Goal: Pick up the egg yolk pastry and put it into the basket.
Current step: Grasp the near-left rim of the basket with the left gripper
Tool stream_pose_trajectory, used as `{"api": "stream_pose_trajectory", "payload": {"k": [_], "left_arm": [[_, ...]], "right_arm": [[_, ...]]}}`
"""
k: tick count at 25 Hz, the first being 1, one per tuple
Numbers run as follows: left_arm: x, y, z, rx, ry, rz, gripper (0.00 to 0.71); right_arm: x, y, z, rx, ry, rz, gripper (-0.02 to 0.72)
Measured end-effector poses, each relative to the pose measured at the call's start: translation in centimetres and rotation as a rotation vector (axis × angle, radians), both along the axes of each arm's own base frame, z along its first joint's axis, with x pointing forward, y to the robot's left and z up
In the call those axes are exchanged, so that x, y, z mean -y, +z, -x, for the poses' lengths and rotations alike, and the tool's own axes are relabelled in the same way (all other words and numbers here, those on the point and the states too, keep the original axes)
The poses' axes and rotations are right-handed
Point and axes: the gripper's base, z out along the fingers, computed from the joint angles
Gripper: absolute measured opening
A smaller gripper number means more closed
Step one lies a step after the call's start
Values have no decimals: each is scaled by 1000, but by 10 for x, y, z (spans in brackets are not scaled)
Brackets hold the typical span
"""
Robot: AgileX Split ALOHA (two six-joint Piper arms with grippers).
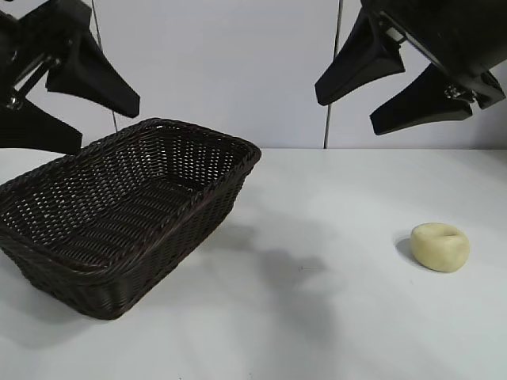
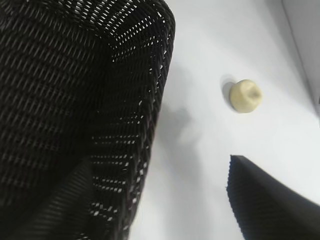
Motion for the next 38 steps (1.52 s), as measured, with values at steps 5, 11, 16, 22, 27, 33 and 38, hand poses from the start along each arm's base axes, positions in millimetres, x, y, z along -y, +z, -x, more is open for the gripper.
{"api": "stream_pose_trajectory", "payload": {"k": [5,11,16,22,27,33,38], "left_arm": [[-11,-8,7,-186,126,-89,543],[-25,-13,6,-274,345,-150,543],[-31,-14,4,-304,482,-131,543],[-33,-24,-1,-360,575,-135,543],[-30,-50,-14,-437,592,-184,543],[-27,-73,-22,-505,591,-234,543],[-25,-89,-30,-528,599,-246,543]], "right_arm": [[0,0,0,-1,1,0,538],[0,0,0,-2,2,0,538],[0,0,0,-2,2,0,538],[0,0,0,-6,-1,-3,538],[0,0,0,-13,-10,-9,538],[0,0,0,-11,-7,-2,538],[0,0,0,-12,-7,-2,538]]}}
